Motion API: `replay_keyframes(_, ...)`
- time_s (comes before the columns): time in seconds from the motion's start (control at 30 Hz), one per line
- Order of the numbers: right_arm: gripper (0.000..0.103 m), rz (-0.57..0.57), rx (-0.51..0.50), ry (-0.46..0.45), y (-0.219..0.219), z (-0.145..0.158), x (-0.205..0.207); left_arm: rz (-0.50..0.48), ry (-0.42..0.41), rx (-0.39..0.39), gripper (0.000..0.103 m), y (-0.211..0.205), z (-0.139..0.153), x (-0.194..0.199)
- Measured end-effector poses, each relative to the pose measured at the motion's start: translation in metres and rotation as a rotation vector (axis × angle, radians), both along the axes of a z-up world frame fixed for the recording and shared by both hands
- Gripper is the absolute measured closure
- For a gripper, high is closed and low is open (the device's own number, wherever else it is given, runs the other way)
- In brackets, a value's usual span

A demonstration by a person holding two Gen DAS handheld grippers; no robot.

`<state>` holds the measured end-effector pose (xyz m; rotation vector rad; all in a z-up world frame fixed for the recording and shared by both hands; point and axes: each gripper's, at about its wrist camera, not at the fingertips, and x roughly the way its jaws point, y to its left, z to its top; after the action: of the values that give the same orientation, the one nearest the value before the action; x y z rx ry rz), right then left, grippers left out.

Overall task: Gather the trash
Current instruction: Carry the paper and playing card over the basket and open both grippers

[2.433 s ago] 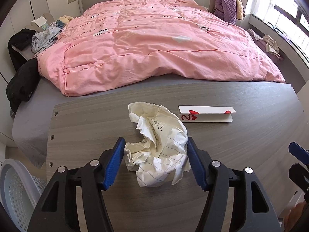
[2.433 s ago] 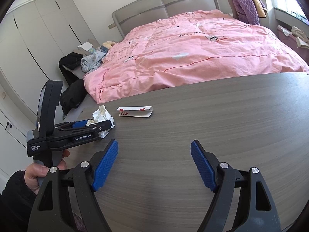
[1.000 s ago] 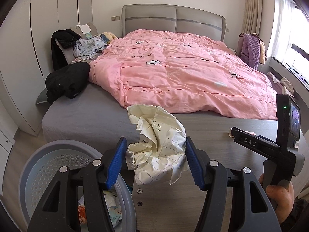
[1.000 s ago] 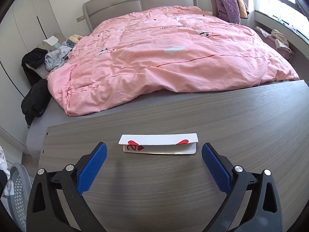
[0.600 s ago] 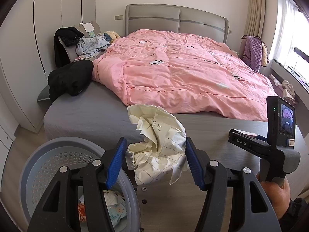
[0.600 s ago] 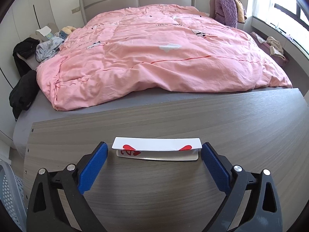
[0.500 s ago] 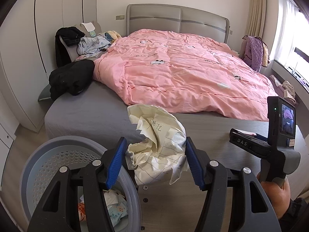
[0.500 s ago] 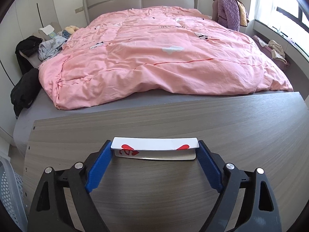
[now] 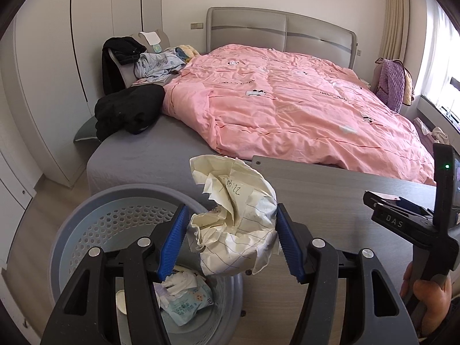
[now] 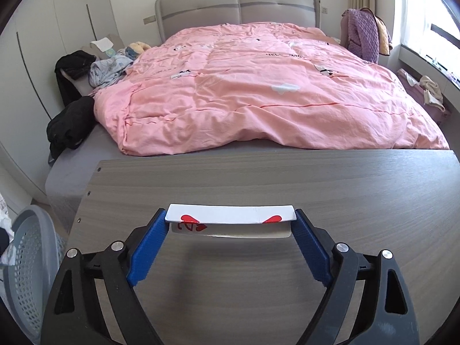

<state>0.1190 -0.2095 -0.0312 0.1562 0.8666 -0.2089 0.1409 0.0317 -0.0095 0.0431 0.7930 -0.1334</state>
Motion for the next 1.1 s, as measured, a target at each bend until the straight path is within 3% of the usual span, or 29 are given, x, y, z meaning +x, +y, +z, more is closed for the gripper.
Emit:
replay_keyframes(0.43,0.019,0.365,0.088,-0.056,0.112,0.036,-0.037,0.182,0.033,0.058,0.044,0.088,-0.015,-0.031)
replay_keyframes(0.67,0.019,0.535,0.110,-0.043,0.168,0.034,-0.035,0.247,0.054,0.063,0.044,0.122,-0.022,-0.035)
replay_keyframes(1.1,0.019,0.667,0.129,-0.002,0.215,0.023,-0.018,0.308,0.068,0.044,0.044,0.151,-0.031,-0.034)
